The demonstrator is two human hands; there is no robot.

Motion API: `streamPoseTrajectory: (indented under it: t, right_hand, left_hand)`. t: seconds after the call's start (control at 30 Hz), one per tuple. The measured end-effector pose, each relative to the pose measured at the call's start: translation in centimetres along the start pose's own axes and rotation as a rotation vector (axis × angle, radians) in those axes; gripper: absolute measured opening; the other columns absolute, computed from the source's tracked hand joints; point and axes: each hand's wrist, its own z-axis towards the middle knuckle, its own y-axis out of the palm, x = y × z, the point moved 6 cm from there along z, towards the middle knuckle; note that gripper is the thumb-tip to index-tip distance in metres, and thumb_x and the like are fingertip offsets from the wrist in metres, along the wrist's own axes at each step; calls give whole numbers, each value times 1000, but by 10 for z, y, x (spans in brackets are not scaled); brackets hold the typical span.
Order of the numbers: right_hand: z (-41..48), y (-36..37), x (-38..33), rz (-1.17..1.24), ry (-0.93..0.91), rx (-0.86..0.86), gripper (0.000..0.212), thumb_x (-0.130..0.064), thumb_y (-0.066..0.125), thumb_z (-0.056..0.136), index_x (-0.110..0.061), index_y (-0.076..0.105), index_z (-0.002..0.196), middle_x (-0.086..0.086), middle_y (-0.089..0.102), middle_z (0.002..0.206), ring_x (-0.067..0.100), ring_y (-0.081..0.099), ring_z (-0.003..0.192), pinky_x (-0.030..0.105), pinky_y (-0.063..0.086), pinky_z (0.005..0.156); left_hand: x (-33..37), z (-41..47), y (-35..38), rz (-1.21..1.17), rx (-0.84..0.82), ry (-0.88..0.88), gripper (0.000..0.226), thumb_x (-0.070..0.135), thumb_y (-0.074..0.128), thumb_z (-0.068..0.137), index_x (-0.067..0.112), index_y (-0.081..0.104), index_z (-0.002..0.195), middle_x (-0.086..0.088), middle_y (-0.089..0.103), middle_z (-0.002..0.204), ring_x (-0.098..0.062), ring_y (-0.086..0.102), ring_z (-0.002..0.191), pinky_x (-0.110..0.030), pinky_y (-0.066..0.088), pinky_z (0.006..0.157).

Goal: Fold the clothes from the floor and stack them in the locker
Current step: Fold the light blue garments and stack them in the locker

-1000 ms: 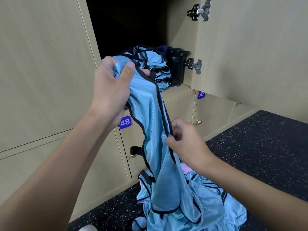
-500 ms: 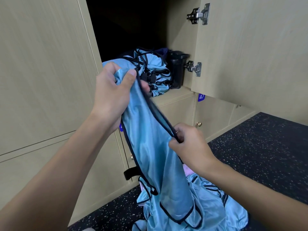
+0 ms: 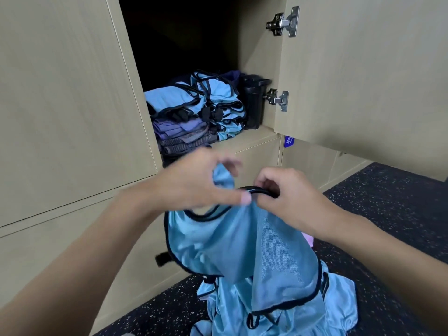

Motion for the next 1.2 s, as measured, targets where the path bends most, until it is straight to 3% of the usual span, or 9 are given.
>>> streamPoseTrajectory:
  t: [0.07,0.2,0.43,0.57,0.77,0.93,1.03,1.1,1.2]
  right_hand:
    - [0,-6,-1,48,-2,-10,19,-5,70,83,-16,59,72,-15,51,52,1,43,49,15,34,51]
    - [-2,-11,-2,75,25,-111,28,-11,76,83,-17,53,68,-17,47,48,1,38,47,14,30,49]
    - [-3,-34,-11,152,90,-157,21,-19,77,84,-18,59,74,-3,59,63,10,44,56,22,34,55]
    - [-2,-30,-20,167,51,-161,20,-17,77,83,-18,60,74,-2,57,62,10,42,56,25,34,55]
    - [-2,-23,-19,188,53,-224,17,-16,78,82,-17,62,76,-7,61,62,8,45,57,21,35,56]
    - [-4,-37,-13,235,96,-182,44,-56,66,74,-16,73,88,10,65,84,15,50,77,36,42,75]
    - [-5,-46,-9,208,114,-185,9,-27,67,91,-22,74,93,-5,73,85,1,59,78,20,46,76]
    - [-6,-45,-7,215,127,-228,11,-13,68,91,-22,71,97,-5,74,86,3,63,78,17,47,77]
    - [-10,-43,-11,274,116,-254,23,0,68,87,-17,67,102,-3,72,84,8,62,75,22,48,75]
  left_hand:
    - [0,-2,23,147,-142,11,33,45,82,76,33,72,104,14,69,95,3,62,89,-18,48,80]
    - [-9,5,18,141,-20,7,11,27,70,87,31,69,76,2,60,63,-4,46,50,-26,39,53]
    - [-44,-2,-20,383,21,-154,21,21,60,81,42,66,85,6,70,86,-12,60,76,-38,54,78]
    - [-14,-6,6,10,-46,-14,45,21,78,81,32,67,123,22,67,118,12,59,109,-8,41,97]
    - [8,-1,30,-219,-62,34,7,24,79,85,20,73,83,-3,55,67,-13,42,58,-27,37,53]
    - [-10,5,23,-53,-66,0,16,35,75,87,30,70,74,-1,64,74,-19,53,63,-31,43,61]
    - [-14,7,19,62,-80,-8,14,39,74,87,31,70,77,2,69,83,-20,61,77,-41,51,75]
    - [-14,9,17,53,-92,-13,10,38,75,86,30,72,80,3,71,84,-21,64,81,-46,52,82]
    - [5,9,25,-121,-113,29,14,27,80,83,27,75,96,13,74,94,-7,68,92,-29,50,91]
